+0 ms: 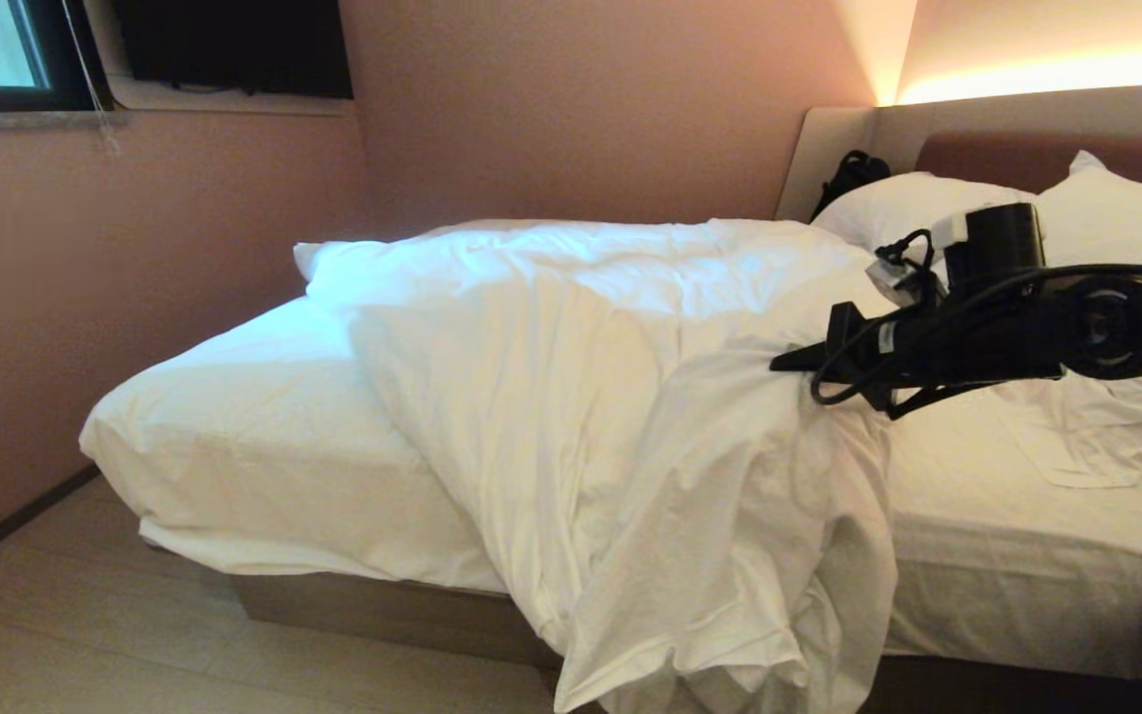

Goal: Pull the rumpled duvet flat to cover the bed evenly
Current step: Hold the folded corner of the quilt

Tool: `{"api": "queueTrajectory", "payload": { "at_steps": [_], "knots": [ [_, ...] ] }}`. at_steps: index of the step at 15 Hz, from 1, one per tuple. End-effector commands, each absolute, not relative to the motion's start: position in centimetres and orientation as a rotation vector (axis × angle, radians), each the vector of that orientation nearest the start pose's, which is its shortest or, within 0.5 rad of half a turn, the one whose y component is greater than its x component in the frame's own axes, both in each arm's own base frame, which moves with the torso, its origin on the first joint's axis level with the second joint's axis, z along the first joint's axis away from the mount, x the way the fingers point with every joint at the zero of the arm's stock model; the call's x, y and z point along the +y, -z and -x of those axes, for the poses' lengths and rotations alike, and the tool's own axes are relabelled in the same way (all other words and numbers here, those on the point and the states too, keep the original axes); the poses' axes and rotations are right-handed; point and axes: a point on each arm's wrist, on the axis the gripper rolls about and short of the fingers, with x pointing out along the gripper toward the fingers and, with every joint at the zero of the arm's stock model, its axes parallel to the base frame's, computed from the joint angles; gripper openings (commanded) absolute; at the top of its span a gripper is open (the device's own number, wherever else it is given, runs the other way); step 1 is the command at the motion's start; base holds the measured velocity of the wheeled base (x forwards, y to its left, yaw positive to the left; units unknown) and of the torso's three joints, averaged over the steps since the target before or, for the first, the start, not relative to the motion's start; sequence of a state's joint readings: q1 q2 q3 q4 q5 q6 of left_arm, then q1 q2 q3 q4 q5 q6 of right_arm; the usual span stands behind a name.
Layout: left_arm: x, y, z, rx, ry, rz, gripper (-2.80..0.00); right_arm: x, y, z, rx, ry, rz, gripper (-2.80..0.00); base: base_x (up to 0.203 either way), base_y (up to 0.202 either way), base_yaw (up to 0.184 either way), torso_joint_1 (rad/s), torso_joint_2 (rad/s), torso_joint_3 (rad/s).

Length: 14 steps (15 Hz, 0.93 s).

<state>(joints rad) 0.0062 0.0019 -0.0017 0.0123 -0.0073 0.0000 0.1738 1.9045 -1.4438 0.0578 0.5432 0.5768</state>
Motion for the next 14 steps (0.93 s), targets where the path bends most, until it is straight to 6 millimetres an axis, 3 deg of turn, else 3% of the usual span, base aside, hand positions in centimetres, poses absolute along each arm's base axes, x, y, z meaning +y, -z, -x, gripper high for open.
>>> {"api": "queueTrajectory", "payload": {
  "at_steps": [1,6,8,14],
  "knots": [
    [0.0,-7.5,2.3,0.012,0.001,0.000,-2.80,8.5,-20.7,-37.8,0.722,-0.517,-0.627,-2.80,0.000,0.000,0.000,0.000,0.00,0.000],
    [0.0,-7.5,2.3,0.012,0.002,0.000,-2.80,10.8,-17.2,-39.2,0.727,-0.361,-0.451,-2.80,0.000,0.000,0.000,0.000,0.00,0.000],
    [0.0,-7.5,2.3,0.012,0.002,0.000,-2.80,11.3,-14.8,-40.1,0.755,-0.279,-0.388,-2.80,0.000,0.000,0.000,0.000,0.00,0.000],
    [0.0,-7.5,2.3,0.012,0.002,0.000,-2.80,11.8,-10.8,-41.7,0.784,-0.216,-0.277,-2.80,0.000,0.000,0.000,0.000,0.00,0.000]
  ]
}}
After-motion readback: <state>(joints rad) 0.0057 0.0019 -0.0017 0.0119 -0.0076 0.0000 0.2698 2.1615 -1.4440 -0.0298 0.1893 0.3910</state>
